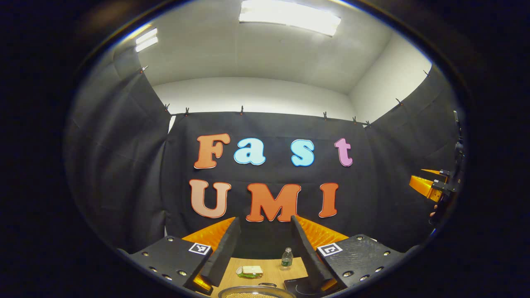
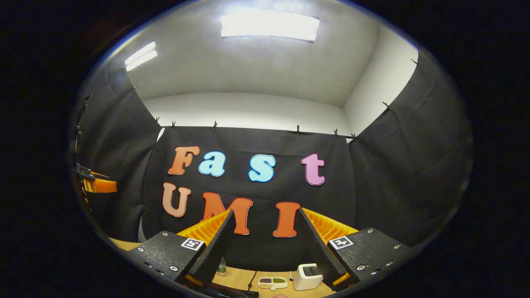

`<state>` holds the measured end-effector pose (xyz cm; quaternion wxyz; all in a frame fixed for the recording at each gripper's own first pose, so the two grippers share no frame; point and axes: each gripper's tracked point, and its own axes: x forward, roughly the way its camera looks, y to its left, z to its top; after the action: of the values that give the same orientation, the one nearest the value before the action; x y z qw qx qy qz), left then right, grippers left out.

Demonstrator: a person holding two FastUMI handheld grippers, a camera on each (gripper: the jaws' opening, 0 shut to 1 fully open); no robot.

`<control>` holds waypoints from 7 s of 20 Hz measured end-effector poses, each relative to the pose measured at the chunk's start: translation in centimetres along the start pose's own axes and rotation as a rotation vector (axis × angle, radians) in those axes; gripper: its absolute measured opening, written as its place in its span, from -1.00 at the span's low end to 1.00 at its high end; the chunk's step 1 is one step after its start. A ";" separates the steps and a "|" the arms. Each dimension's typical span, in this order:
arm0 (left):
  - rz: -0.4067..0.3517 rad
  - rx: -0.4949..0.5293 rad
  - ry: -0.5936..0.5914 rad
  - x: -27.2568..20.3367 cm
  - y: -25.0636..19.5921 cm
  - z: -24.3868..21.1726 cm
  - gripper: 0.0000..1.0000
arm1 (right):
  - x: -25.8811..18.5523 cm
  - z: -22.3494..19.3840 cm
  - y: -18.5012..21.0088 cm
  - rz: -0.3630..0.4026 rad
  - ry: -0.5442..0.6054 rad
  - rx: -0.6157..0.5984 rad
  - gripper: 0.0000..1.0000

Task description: First push the handle of the pot to place it horizontally, then grasp the pot with both hands and set it on the induction cooktop.

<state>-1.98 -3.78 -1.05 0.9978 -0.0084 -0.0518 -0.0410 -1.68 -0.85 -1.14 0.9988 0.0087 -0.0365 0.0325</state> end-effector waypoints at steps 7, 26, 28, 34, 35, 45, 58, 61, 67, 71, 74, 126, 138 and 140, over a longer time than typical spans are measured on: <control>-0.029 0.020 0.119 0.2 -0.3 -5.3 0.56 | -0.3 -3.1 1.3 0.029 0.025 -0.005 0.93; -0.116 -0.083 1.028 -12.1 -1.9 -35.7 -0.95 | -1.7 -13.8 5.4 0.124 0.091 -0.078 0.90; -0.123 -0.105 1.108 -14.6 -1.9 -37.6 -0.95 | -2.2 -15.2 5.5 0.127 0.106 -0.083 0.90; -0.133 -0.163 1.286 -19.7 -2.3 -41.9 -0.95 | -2.5 -18.7 5.5 0.119 0.167 -0.103 0.90; -0.134 -0.165 1.304 -20.1 -2.2 -42.3 -0.94 | -2.6 -19.0 5.5 0.120 0.176 -0.103 0.90; -0.079 -0.182 1.430 -21.7 -0.7 -46.1 -0.96 | -2.8 -21.2 4.4 0.098 0.228 -0.095 0.89; 0.031 -0.260 1.500 -21.3 0.9 -47.8 -0.96 | -2.7 -21.8 3.8 0.077 0.253 -0.102 0.89; 0.063 -0.254 1.508 -21.2 1.7 -48.1 -0.96 | -2.5 -22.4 4.2 0.079 0.269 -0.090 0.90; 0.144 -0.241 1.542 -21.1 2.9 -48.6 -1.00 | -2.3 -23.3 4.9 0.087 0.300 -0.079 0.90; 0.187 -0.203 1.555 -21.1 4.1 -49.2 -0.96 | -2.4 -24.2 5.7 0.098 0.323 -0.075 0.90; 0.219 -0.188 1.566 -21.2 5.0 -49.2 -0.96 | -2.6 -25.2 6.4 0.106 0.345 -0.067 0.90; 0.208 0.120 1.089 -9.8 19.9 -49.5 -0.55 | -13.2 -40.1 27.4 0.361 1.020 0.340 0.89; 0.115 -0.067 0.912 -4.2 18.3 -42.0 0.84 | -12.1 -42.6 34.8 0.361 1.165 0.352 0.89; 0.099 -0.065 0.957 -3.7 18.0 -43.8 0.80 | -12.1 -43.6 34.8 0.339 1.184 0.325 0.89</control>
<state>0.30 13.50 -45.22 0.9096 -0.0223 0.4148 0.0056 -12.89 33.92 -44.94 0.8166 0.1349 0.5264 0.1946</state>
